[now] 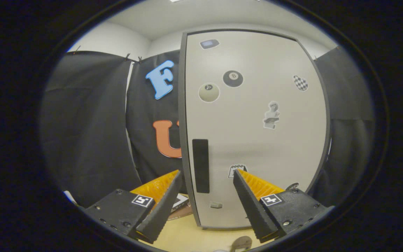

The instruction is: Open the shoe cabinet door, grab the shoes and put them into the shoe cabinet, then close the shoe cabinet door.

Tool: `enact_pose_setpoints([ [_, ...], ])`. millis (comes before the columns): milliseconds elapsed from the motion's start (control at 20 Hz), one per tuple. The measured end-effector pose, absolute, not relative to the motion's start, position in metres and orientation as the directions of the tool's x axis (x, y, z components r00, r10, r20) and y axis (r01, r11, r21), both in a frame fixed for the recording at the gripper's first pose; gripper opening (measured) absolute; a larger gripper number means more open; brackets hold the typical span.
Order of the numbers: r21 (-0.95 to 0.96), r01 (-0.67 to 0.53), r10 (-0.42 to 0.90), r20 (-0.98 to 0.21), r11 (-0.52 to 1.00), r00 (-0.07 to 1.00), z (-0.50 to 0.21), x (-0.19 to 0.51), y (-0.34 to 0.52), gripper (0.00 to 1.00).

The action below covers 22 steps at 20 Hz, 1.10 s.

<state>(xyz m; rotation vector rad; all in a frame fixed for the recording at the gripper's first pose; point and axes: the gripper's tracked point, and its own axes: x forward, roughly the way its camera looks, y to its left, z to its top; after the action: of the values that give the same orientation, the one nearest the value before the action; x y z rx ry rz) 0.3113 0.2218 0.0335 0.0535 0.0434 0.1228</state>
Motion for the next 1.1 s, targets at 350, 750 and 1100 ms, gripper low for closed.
enact_pose_setpoints([
  [350, 0.053, -0.11, 0.113, -0.061, 0.993, 0.992, 0.02, 0.36, 0.238, 0.71],
  [750, 0.079, -0.11, 0.117, -0.09, 0.991, 0.989, 0.012, 0.368, 0.232, 0.36],
  [1100, 0.059, -0.199, 0.203, -0.08, 0.978, 0.976, 0.011, 0.348, 0.228, 0.29],
])
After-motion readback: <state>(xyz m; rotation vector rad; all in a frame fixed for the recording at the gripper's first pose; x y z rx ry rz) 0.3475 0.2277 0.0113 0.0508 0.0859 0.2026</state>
